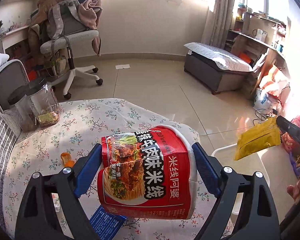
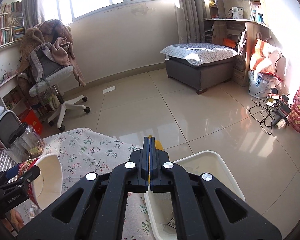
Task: Collect trash
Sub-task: 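Carry the yellow wrapper over the bin and open the right tool while the left carries the noodle cup, then lower the red noodle cup into the white bin and open the left tool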
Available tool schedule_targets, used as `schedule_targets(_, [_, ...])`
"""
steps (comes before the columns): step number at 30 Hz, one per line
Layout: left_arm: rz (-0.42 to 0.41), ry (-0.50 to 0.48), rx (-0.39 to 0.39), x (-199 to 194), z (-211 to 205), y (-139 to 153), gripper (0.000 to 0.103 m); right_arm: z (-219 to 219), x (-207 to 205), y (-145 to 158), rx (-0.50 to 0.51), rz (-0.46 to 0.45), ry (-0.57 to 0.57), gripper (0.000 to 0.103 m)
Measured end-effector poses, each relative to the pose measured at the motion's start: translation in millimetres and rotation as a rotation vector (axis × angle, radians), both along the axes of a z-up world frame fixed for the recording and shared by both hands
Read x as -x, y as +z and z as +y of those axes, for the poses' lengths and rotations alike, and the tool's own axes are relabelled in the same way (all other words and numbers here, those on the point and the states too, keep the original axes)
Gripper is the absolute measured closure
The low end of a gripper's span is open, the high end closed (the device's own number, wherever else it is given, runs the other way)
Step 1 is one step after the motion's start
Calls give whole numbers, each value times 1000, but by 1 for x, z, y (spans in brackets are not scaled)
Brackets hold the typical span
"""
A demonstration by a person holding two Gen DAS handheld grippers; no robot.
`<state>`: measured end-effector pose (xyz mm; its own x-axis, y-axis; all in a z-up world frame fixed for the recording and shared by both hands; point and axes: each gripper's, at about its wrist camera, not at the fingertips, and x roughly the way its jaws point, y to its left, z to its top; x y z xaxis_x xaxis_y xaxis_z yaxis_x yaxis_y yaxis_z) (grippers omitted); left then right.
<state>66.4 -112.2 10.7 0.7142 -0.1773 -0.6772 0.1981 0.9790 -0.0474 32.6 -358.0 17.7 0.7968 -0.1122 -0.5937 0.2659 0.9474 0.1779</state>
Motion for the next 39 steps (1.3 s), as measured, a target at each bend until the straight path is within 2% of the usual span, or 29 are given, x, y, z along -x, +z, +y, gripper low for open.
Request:
schedule_targets(5, [11, -44, 10, 1, -26, 0, 17, -24, 3, -16, -16, 88, -72, 99])
schedule_targets(6, [13, -54, 12, 1, -32, 1, 17, -28, 4, -18, -20, 100, -85, 90])
schedule_targets(7, [13, -63, 13, 1, -38, 1, 17, -33, 6, -20, -26, 104, -92, 73])
schedule_targets(9, [10, -84, 17, 2, -52, 3, 17, -40, 13, -19, -25, 92, -113, 56])
schedule_targets(11, [10, -107, 22, 3, -66, 5, 17, -48, 20, -18, -3, 83, -145, 52])
schedule_targets(16, [13, -170, 38, 2, -106, 10, 17, -75, 34, -18, -5, 78, -250, 22])
schedule_targets(18, [16, -197, 43, 2, -123, 12, 17, -87, 40, -19, -10, 74, -304, 16])
schedule_targets(22, [28, -246, 55, 1, -154, 11, 17, -109, 49, -23, 10, 90, -396, 8])
schedule_targets(33, [112, -352, 89, 2, -228, -6, 16, -143, 64, -34, 143, 193, -542, 7])
schedule_targets(39, [153, -333, 82, 1, -237, -21, 15, -138, 69, -32, 242, 195, -592, 7])
